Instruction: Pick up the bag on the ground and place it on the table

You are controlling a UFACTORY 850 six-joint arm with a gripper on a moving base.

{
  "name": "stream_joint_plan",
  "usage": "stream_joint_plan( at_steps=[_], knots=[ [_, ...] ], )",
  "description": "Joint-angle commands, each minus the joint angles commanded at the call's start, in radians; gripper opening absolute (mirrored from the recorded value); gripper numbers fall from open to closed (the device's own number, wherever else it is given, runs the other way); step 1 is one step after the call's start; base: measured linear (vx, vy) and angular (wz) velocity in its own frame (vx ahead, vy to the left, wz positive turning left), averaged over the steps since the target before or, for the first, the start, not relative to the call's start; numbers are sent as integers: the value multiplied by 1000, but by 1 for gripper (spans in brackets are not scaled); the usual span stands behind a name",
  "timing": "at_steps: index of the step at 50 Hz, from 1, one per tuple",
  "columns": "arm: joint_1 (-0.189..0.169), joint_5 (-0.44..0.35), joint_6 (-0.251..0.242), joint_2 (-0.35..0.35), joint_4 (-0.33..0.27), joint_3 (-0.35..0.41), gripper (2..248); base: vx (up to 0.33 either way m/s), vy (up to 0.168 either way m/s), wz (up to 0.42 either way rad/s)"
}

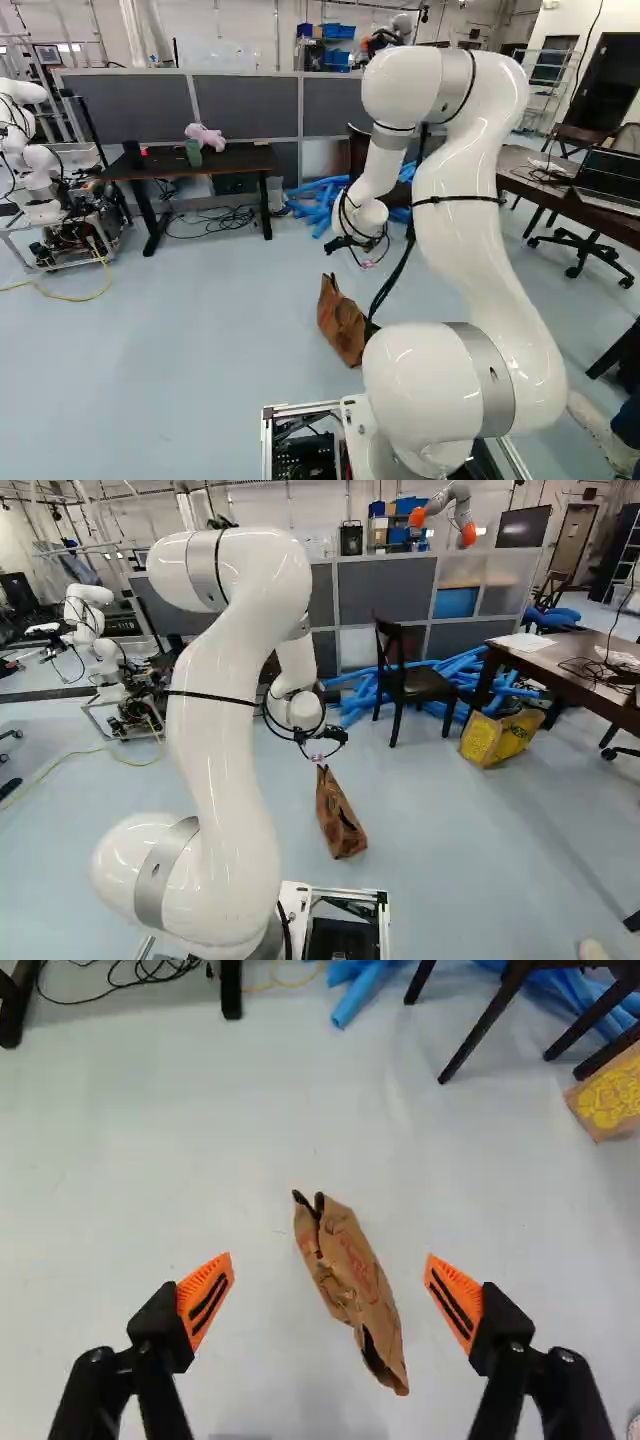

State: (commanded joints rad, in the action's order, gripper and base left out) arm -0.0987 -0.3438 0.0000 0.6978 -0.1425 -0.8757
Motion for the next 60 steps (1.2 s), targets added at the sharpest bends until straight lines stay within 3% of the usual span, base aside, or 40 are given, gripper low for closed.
stream_joint_plan(
  at_steps=[17,50,60],
  knots=[
    [0,31,-17,62,-3,-35,247,0,0,0],
    [0,32,-348,184,-3,-109,247,0,0,0],
    [0,32,-385,221,-3,-133,247,0,0,0]
  ],
)
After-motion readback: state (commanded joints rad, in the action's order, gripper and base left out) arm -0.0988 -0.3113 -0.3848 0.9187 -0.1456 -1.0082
